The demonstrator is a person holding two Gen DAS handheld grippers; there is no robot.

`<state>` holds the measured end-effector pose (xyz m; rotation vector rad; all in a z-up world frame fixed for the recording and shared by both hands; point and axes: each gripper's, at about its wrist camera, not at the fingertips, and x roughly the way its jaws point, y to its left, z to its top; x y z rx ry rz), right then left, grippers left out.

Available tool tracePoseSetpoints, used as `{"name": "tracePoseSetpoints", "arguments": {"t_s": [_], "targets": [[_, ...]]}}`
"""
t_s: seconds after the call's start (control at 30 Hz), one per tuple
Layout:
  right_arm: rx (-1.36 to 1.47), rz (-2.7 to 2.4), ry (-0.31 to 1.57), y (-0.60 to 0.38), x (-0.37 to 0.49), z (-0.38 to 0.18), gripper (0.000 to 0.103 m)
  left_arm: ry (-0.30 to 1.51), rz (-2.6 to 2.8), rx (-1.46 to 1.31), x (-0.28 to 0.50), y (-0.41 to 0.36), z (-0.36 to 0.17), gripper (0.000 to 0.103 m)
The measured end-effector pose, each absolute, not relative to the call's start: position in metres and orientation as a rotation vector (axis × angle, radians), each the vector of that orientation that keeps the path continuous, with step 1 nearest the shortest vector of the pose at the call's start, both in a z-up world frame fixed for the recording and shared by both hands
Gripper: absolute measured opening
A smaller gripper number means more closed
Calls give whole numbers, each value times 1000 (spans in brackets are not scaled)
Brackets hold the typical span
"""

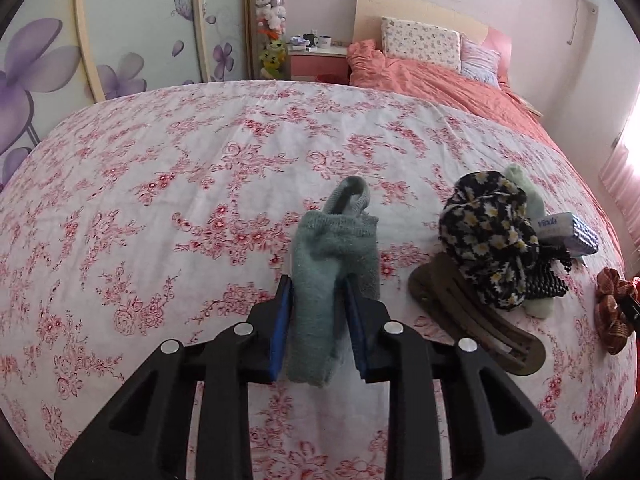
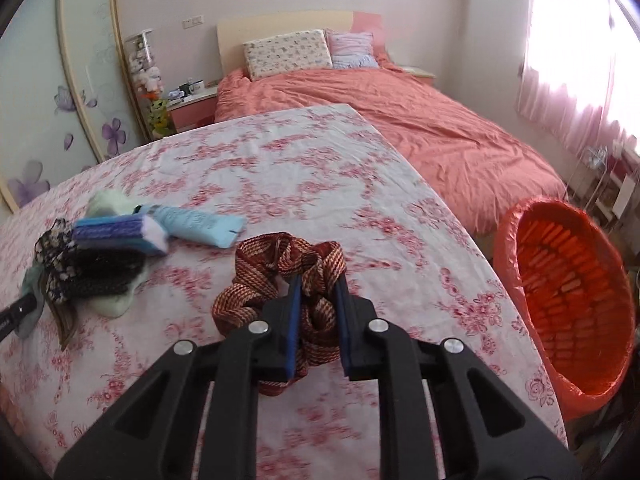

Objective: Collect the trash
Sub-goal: 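Grasp the brown plaid scrunchie with the right tool while the left tool grasps the green sock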

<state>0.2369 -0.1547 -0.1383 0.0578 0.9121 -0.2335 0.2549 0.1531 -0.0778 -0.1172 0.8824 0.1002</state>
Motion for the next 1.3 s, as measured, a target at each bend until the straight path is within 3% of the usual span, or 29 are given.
{"name": "tracePoseSetpoints", "arguments": {"t_s": [0.2, 0.33, 0.8, 1.3], "targets": [[138, -139, 922, -156, 237, -142, 50, 881, 89, -126, 257, 150, -78, 33], [111, -123, 949, -146, 244, -150, 58, 876, 95, -107, 259, 146, -80, 36], [50, -163, 1025, -136, 255, -165, 68, 880, 113, -83, 259, 143, -81, 38], [53, -156, 1026, -139, 254, -165, 70, 882, 117, -82, 259, 142, -81, 39]]}}
